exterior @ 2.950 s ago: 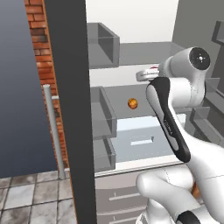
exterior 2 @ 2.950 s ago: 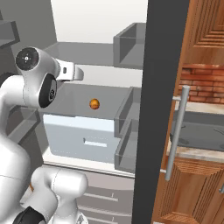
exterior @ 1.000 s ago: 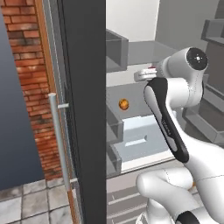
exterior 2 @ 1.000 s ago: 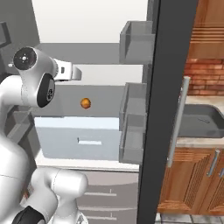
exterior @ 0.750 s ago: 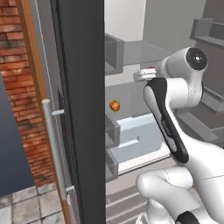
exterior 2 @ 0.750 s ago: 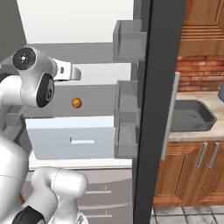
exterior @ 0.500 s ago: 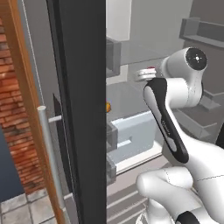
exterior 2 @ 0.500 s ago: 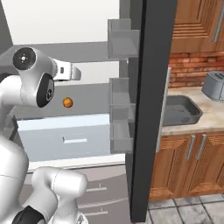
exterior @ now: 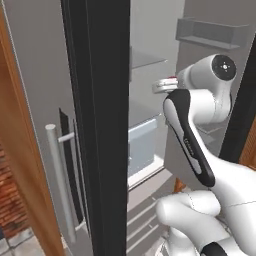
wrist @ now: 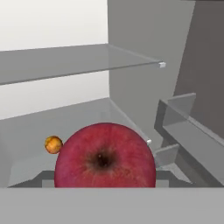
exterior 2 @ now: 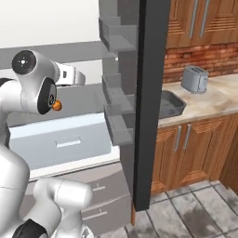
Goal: Pick the apple and peach from the fridge and place them inside the tupperware on the counter.
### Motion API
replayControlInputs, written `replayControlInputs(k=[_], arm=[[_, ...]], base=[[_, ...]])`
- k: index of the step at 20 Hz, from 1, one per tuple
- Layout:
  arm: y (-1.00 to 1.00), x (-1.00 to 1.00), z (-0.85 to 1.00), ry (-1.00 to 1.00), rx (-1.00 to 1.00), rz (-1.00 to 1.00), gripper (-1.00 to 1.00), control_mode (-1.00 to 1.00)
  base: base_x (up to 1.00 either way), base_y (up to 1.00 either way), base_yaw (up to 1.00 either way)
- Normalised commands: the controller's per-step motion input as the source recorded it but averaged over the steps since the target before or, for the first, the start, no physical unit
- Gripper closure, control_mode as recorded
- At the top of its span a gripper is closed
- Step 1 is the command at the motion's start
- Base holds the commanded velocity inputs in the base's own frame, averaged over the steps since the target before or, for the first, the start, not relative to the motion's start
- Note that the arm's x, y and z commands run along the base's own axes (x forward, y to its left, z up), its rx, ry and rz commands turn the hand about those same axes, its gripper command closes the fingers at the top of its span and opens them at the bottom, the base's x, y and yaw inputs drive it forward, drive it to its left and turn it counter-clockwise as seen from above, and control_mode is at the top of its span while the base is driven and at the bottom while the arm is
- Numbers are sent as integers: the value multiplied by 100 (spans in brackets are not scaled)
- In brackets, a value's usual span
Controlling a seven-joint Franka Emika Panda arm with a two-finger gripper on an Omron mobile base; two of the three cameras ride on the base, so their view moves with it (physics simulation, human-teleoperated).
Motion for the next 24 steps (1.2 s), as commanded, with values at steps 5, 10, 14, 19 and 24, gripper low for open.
replayControlInputs(k=[5,10,14,19,24], arm=[[0,0,0,0,0,0,100,100],[0,0,0,0,0,0,100,100],[0,0,0,0,0,0,100,100],[0,0,0,0,0,0,100,100],[0,0,0,0,0,0,100,100]], base=[[-45,7,-41],[-58,17,-42],[-87,29,-40],[-96,20,-42],[-98,9,-46]])
